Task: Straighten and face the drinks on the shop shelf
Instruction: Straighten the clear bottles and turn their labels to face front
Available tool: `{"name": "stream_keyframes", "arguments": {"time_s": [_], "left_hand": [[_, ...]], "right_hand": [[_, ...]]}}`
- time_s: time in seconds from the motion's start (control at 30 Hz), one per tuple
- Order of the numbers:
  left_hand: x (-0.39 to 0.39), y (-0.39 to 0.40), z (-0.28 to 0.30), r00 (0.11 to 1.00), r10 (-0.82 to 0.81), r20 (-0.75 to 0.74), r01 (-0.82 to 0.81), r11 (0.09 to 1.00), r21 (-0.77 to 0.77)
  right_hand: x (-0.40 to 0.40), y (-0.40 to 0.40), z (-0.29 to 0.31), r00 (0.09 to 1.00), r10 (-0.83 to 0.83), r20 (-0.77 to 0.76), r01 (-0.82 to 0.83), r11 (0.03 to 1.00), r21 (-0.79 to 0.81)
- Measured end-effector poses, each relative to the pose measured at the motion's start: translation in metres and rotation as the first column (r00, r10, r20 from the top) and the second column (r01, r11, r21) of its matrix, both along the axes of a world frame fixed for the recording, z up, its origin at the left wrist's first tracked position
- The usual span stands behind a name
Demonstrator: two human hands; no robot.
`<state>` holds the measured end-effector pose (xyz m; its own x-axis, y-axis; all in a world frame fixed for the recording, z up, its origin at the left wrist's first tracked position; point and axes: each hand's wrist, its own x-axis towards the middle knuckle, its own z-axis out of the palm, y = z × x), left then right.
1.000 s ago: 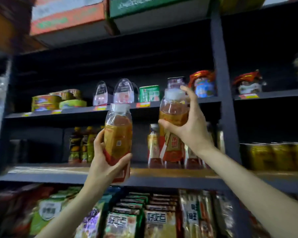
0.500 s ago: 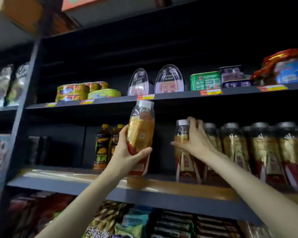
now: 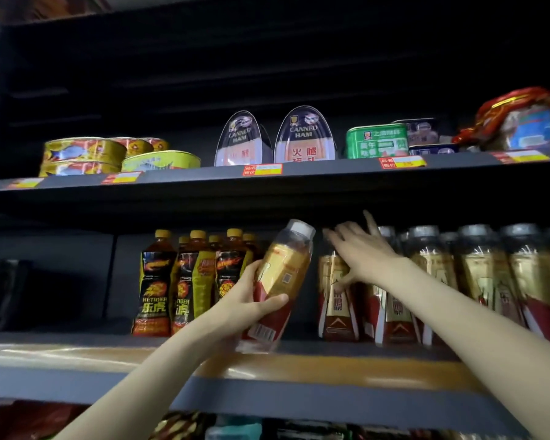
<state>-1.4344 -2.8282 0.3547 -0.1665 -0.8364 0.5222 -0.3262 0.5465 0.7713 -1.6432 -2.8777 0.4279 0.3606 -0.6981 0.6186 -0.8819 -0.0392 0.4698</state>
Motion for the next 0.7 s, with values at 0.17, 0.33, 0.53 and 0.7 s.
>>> {"name": "stream_keyframes", "arguments": {"time_s": [0.17, 0.33, 0.53, 0.7], "left_hand": [[0.000, -0.005, 0.009, 0.990, -0.022, -0.140, 0.041, 0.989, 0.140], [-0.017, -0.017, 0.017, 0.979, -0.068, -0.193, 0.107, 0.974, 0.201], [-0.063, -0.038, 0.015, 0.988, -0.127, -0.088, 0.143, 0.966, 0.217], [-0.085, -0.049, 0.019, 0.969, -0.031, 0.245, 0.008, 0.995, 0.095]], "right_hand": [[0.005, 0.000, 0.000, 0.999, -0.042, 0.004, 0.042, 0.999, -0.020], [-0.026, 0.017, -0.012, 0.978, -0.020, 0.205, 0.046, 0.992, -0.121], [-0.051, 0.024, -0.028, 0.942, 0.006, 0.335, -0.023, 0.999, 0.046], [-0.046, 0.026, -0.029, 0.955, -0.037, 0.293, 0.037, 0.999, 0.005]]}}
